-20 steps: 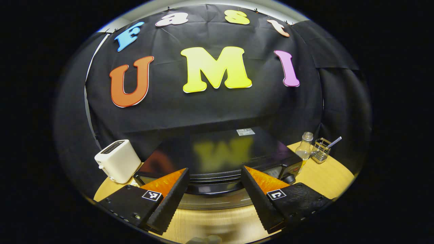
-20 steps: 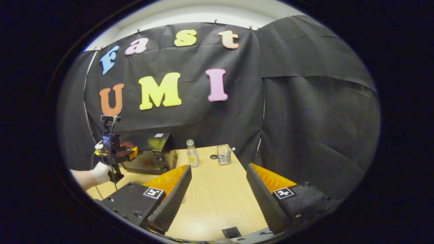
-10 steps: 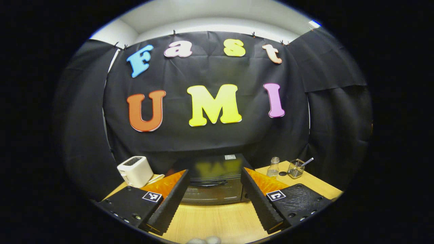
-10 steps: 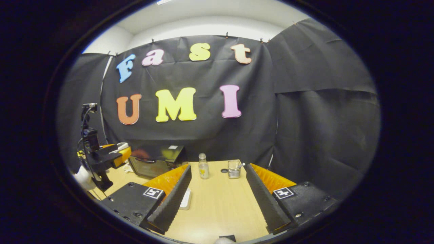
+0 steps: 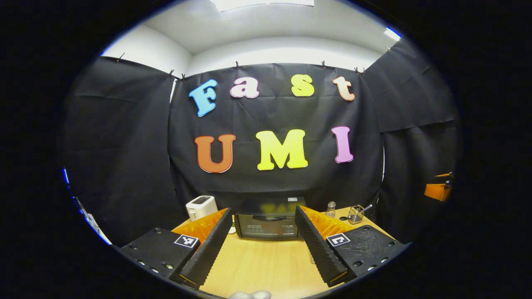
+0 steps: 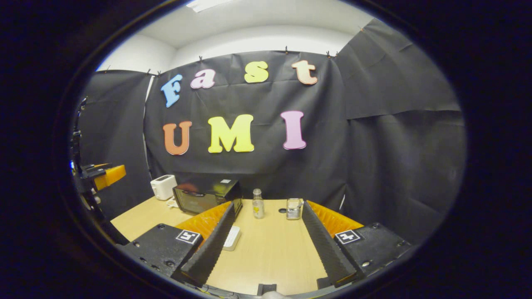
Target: Open the electric oven with the left hand, put the food in, and close the electric oven.
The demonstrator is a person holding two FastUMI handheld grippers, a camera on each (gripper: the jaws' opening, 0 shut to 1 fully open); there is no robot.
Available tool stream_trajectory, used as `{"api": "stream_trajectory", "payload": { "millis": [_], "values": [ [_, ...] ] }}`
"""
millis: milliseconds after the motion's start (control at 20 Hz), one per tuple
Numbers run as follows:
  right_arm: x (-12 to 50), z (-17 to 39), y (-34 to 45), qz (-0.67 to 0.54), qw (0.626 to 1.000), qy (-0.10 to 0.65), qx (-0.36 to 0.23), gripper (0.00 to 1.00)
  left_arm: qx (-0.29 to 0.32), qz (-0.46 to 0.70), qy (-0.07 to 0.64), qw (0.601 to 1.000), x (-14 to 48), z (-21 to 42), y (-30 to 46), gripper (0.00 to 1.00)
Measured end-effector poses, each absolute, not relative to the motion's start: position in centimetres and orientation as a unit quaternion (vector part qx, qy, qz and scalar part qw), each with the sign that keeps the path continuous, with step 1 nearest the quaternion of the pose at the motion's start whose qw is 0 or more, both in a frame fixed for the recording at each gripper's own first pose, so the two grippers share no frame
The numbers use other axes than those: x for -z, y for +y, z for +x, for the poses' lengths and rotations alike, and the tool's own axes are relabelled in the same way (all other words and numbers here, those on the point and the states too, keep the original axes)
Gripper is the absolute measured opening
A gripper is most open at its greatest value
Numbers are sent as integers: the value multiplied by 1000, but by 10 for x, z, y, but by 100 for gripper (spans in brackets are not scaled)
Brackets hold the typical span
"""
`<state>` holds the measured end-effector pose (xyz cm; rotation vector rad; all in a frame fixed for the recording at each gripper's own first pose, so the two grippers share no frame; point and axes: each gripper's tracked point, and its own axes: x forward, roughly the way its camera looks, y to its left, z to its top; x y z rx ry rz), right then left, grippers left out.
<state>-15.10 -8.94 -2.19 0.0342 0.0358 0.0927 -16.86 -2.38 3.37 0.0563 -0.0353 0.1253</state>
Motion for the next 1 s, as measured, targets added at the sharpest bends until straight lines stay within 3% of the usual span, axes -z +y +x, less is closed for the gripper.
{"api": "stream_trajectory", "payload": {
  "millis": [350, 500, 550, 600, 800, 850, 1000],
  "values": [
    [39, -171, -79, 59, 996, 30, -60, 100, -87, 38, 2, 995, -27, -232, -12, 96],
    [36, -181, -78, 56, 997, 31, -43, 100, -78, 35, 14, 996, -28, -236, -14, 96],
    [31, -188, -76, 52, 998, 20, -43, 96, -75, 38, 10, 996, -33, -238, -12, 96],
    [22, -190, -74, 52, 998, 9, -40, 100, -71, 41, -5, 997, -41, -239, -12, 96],
    [15, -200, -62, 54, 998, 4, -37, 100, -45, 32, -16, 998, -54, -239, -9, 96],
    [13, -202, -61, 51, 998, 3, -35, 96, -45, 36, -17, 998, -55, -239, -7, 96],
    [8, -209, -63, 45, 999, -8, -24, 100, -35, 36, -17, 999, -56, -233, -7, 96]
  ]
}}
